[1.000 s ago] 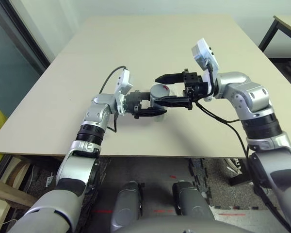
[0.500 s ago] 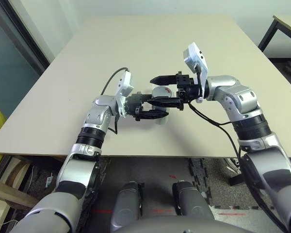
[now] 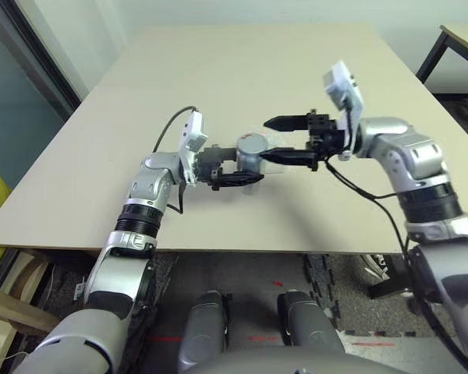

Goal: Pour the medicine from the bottle into the box.

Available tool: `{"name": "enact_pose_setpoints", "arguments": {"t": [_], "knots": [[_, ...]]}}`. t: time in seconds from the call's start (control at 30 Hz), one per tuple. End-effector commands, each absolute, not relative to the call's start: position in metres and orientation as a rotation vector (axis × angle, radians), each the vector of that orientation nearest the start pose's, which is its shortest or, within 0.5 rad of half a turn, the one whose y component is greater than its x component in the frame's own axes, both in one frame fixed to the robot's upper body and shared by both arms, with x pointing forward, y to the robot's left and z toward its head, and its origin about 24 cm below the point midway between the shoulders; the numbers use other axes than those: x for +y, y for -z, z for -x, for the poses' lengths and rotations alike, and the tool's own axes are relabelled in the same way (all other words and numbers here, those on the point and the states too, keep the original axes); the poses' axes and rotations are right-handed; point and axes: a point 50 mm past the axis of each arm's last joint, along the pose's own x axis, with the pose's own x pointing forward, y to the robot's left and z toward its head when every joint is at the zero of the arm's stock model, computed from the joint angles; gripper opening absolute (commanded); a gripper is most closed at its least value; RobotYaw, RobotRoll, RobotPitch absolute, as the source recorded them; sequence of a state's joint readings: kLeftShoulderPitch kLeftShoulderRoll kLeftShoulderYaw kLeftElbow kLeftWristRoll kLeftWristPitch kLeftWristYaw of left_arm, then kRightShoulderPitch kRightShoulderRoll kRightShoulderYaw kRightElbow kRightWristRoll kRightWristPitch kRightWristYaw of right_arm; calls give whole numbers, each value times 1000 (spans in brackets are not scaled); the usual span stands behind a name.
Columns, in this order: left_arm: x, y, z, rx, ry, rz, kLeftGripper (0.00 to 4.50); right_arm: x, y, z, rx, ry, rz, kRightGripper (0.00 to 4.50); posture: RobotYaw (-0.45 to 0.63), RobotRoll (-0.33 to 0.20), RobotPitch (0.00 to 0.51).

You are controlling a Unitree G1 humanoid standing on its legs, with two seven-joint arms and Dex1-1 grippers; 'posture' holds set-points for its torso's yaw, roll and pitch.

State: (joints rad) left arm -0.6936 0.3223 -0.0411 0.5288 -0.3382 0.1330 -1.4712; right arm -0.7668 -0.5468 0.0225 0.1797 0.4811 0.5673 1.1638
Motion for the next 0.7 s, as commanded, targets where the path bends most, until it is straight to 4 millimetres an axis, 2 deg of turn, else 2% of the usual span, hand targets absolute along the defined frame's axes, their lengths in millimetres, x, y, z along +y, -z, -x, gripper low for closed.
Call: {"name": "enact_pose_setpoints", "arguments": {"t": [0.03, 0.17, 0.27, 0.7], "knots": [[133, -126, -327, -6, 1542, -14, 2710, -170, -207, -324, 48, -1237, 76, 4500, -113, 0, 55], [134, -126, -328, -3, 1540, -14, 2710, -177, -207, -322, 57, -1206, 83, 4500, -119, 0, 55], [134, -126, -328, -2, 1540, -14, 2710, -173, -208, -320, 54, -1217, 84, 4500, -121, 0, 55], [133, -124, -328, -2, 1535, -12, 2710, -121, -216, -306, 24, -1433, 136, 4500, -106, 0, 57]]}}
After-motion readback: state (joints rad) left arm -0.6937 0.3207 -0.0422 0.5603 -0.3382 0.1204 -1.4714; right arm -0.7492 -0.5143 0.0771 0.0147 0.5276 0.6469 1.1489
